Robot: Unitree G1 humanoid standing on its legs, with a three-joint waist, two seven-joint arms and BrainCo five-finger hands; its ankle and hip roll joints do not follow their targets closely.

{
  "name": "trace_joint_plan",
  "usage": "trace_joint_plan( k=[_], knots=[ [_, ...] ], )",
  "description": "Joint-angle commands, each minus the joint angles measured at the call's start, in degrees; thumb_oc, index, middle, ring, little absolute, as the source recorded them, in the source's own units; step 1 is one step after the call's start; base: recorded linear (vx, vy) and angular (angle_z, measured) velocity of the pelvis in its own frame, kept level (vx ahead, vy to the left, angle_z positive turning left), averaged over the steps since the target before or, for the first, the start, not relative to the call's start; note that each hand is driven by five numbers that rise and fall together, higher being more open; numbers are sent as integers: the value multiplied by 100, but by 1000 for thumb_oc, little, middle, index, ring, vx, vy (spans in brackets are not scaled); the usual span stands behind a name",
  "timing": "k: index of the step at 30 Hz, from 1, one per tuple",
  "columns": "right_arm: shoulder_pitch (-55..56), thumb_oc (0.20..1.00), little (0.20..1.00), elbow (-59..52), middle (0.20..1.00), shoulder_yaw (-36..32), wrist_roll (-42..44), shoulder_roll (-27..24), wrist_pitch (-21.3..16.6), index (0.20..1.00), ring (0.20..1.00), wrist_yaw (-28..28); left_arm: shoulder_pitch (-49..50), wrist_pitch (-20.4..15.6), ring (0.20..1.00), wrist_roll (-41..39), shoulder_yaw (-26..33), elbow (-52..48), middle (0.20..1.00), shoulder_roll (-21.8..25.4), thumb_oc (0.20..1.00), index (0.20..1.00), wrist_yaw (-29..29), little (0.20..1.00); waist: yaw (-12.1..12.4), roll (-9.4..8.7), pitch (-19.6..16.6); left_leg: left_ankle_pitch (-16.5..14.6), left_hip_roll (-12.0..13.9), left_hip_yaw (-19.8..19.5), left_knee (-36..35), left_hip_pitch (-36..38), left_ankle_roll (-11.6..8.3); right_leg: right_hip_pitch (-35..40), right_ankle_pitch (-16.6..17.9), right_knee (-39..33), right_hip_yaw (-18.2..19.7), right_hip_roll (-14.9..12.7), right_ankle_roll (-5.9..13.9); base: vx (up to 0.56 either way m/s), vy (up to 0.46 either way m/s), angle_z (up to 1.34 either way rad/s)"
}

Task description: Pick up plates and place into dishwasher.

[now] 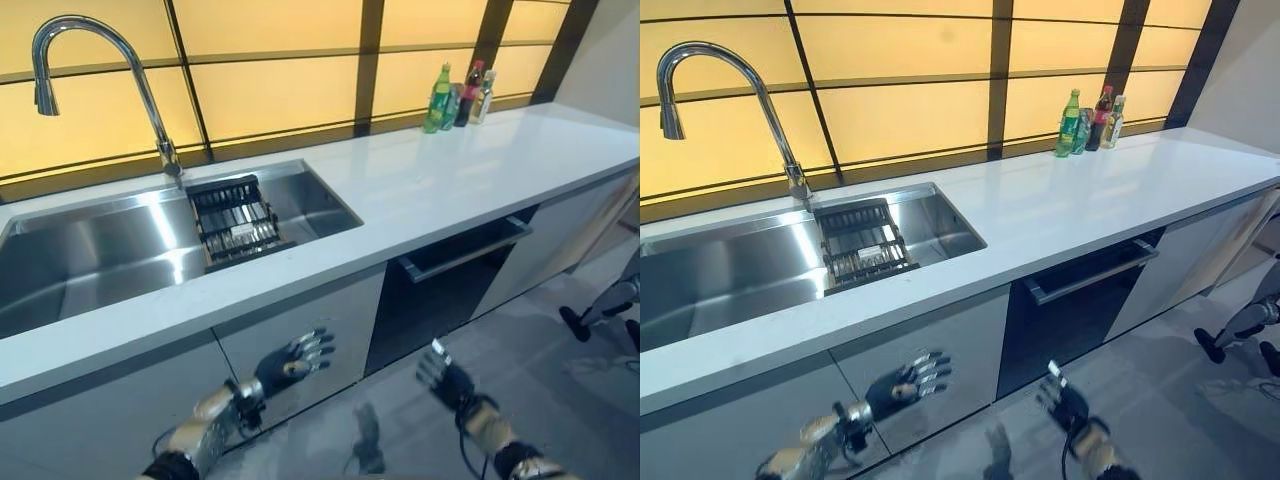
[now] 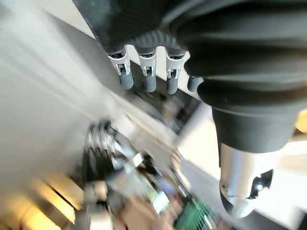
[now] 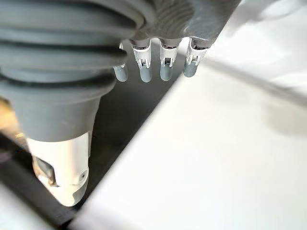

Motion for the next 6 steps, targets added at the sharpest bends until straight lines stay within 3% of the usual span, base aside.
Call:
trace_joint_plan(
  k=[1, 4, 6],
  knots=[
    [-20, 1000, 1000, -388, 1000, 246, -266, 283, 301, 1000, 1000, -244, -74, -369, 1000, 704, 379, 530, 1000, -480, 1000, 1000, 314, 1000, -93, -71, 217, -172, 98, 88, 45, -53, -8, 27, 414, -309, 381, -169, 375, 60, 13, -5],
    [228, 1000, 1000, -484, 1000, 583, -1093, 403, 370, 1000, 1000, -407, -101, -89, 1000, 778, 517, 1184, 1000, -686, 1000, 1000, 836, 1000, -208, -65, 203, -172, 83, 145, 28, -43, -6, 30, 397, -333, 391, -161, 388, 48, 18, -3],
    [269, 1000, 1000, -343, 1000, 719, -1514, 448, 602, 1000, 1000, -193, -134, 38, 1000, 798, 624, 1610, 1000, -822, 1000, 1000, 1261, 1000, -246, -67, 198, -170, 81, 172, 25, -31, -11, 49, 379, -344, 362, -155, 381, 51, 22, -13]
  ],
)
